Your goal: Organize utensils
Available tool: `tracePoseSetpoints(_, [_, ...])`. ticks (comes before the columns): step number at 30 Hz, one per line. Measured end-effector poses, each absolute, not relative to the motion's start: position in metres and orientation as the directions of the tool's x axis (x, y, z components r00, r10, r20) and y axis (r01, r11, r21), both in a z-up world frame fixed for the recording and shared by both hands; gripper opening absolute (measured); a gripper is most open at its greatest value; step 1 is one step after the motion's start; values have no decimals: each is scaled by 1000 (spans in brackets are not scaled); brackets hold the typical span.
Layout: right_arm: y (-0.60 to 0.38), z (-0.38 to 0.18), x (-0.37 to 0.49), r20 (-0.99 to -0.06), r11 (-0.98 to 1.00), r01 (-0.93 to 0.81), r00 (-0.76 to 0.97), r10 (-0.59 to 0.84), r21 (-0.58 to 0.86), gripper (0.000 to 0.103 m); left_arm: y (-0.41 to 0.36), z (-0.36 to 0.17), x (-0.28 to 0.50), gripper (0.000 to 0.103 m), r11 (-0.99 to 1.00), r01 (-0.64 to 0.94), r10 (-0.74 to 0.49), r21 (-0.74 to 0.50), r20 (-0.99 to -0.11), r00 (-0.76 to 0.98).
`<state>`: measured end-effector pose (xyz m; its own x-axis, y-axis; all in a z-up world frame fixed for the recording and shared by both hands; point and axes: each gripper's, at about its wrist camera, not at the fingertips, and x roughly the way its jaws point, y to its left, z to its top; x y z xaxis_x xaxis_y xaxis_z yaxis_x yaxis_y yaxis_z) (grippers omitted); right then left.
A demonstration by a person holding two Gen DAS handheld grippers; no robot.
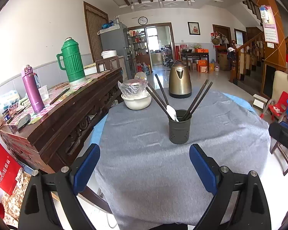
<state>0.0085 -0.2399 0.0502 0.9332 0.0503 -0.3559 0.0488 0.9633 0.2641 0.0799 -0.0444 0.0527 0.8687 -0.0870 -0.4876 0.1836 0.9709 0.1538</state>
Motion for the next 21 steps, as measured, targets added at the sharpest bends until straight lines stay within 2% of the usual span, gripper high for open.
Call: tracePoseSetpoints(21, [-219,55,1,-329,978,19,943,51,208,64,-31,61,75,94,979,159,-81,130,-468,880])
